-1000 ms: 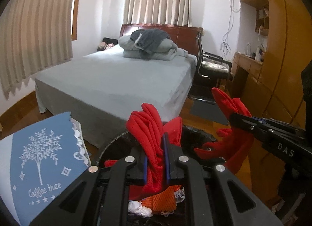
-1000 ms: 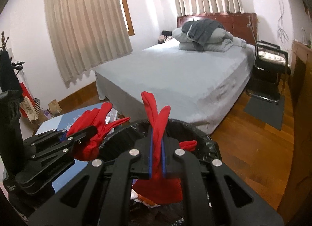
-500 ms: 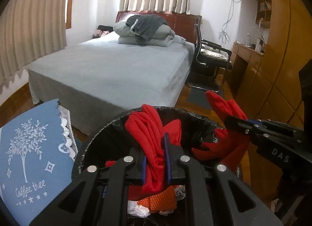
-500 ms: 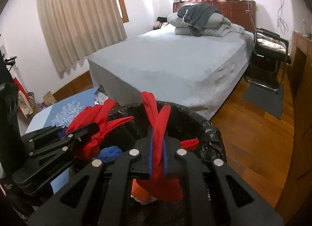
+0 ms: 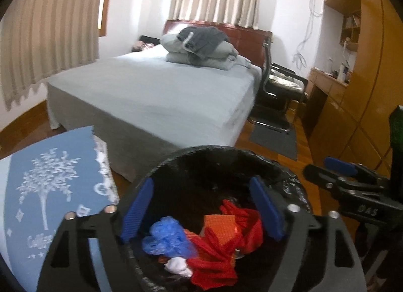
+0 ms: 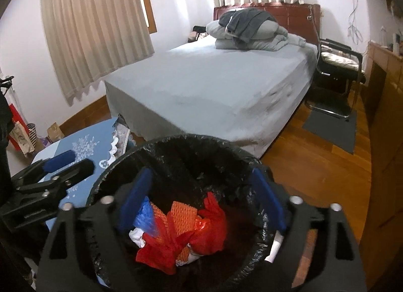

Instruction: Collect trash

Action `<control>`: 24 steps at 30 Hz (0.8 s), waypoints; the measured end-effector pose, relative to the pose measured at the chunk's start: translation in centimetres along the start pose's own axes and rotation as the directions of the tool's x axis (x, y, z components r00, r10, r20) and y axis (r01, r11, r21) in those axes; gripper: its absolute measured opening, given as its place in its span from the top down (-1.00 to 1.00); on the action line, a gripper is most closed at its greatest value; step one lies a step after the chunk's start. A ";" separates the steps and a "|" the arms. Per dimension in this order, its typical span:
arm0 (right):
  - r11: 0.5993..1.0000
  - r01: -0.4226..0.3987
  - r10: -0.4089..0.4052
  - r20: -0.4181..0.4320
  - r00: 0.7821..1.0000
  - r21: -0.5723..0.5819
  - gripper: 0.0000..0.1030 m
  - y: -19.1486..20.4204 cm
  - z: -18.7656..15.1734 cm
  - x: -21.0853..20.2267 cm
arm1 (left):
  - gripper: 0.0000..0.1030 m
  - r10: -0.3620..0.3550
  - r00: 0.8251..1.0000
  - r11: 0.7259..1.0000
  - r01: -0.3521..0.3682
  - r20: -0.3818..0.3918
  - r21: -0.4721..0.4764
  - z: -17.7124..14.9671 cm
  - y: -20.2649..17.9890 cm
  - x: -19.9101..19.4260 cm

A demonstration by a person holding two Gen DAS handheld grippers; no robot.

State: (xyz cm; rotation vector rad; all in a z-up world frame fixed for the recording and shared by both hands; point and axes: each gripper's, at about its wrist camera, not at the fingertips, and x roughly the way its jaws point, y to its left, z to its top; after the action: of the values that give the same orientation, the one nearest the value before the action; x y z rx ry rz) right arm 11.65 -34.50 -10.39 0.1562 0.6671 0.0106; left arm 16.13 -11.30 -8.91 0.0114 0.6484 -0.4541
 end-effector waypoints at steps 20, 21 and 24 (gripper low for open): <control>0.994 -0.081 0.085 0.052 0.995 -0.077 -0.90 4.5 0.9 -7.8 | -0.88 0.171 0.982 0.985 -0.169 0.084 -0.025 -0.9 2.8 -10.4; 0.993 -0.083 0.087 0.051 0.995 -0.082 -0.90 4.9 0.8 -8.2 | -0.88 0.176 0.980 0.984 -0.175 0.090 -0.024 -1.0 2.7 -11.0; 0.991 -0.095 0.100 0.049 0.994 -0.091 -0.90 5.8 0.6 -9.2 | -0.88 0.186 0.977 0.982 -0.184 0.103 -0.030 -1.2 2.5 -12.5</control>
State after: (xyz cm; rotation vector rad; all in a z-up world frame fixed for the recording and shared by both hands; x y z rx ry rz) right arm 5.05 -29.44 -3.38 0.1033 0.6044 0.1291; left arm 7.63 -3.82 -2.87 0.0278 0.5424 -0.2660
